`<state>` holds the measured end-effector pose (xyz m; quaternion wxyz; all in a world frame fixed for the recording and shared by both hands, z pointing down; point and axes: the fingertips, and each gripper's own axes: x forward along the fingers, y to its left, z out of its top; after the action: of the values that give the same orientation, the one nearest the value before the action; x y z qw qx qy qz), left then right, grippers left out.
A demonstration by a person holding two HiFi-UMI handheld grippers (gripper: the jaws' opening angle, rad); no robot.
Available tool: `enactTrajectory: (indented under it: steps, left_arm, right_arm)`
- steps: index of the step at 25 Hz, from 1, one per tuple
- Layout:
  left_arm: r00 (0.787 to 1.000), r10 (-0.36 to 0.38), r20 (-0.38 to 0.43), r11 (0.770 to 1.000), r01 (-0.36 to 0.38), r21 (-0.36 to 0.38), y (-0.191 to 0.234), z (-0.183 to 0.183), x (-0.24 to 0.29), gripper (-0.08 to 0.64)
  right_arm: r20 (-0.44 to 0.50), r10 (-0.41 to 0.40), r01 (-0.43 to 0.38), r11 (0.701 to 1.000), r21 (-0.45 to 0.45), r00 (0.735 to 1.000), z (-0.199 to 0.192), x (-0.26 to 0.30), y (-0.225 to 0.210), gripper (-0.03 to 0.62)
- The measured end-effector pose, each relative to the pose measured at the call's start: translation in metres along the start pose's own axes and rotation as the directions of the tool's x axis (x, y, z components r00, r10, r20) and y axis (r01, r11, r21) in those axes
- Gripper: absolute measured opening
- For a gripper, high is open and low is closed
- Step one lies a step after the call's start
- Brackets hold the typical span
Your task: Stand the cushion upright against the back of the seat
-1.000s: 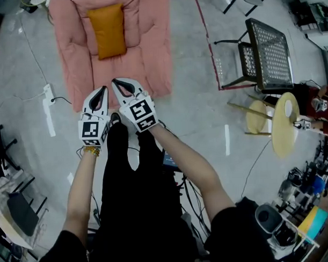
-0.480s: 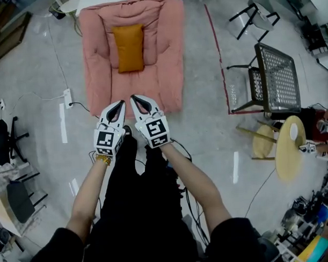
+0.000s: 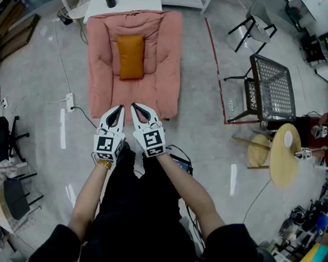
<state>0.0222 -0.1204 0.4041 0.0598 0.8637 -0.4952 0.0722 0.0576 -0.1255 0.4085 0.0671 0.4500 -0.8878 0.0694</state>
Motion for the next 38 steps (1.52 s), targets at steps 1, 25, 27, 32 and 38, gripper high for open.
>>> enactTrajectory:
  steps: [1,25,27,32,38]
  left_arm:
    - [1.0,0.0,0.011,1.0,0.0,-0.002,-0.001,0.005,-0.003,0.012]
    - [0.996,-0.024,0.084,0.999,0.022,0.032,-0.032,0.06,-0.105,0.012]
    - [0.997,-0.009,0.075,0.999,0.006,0.039,-0.049,0.06,-0.117,0.012]
    - [0.999,0.017,0.052,0.999,-0.019,0.04,-0.097,0.056,-0.151,0.012]
    - [0.998,0.054,0.042,0.998,-0.056,0.037,-0.124,0.05,-0.176,0.012]
  right_arm:
    - [0.0,-0.007,0.007,1.0,0.004,1.0,0.004,-0.002,0.001,0.015]
    - [0.096,-0.066,0.07,0.996,-0.045,0.993,0.069,-0.089,0.082,0.015]
    - [0.105,-0.048,0.053,0.998,-0.044,0.993,0.068,-0.107,0.085,0.015]
    - [0.131,-0.022,0.027,0.999,-0.032,0.991,0.06,-0.158,0.087,0.015]
    - [0.131,-0.022,0.024,1.0,-0.01,0.991,0.054,-0.201,0.082,0.015]
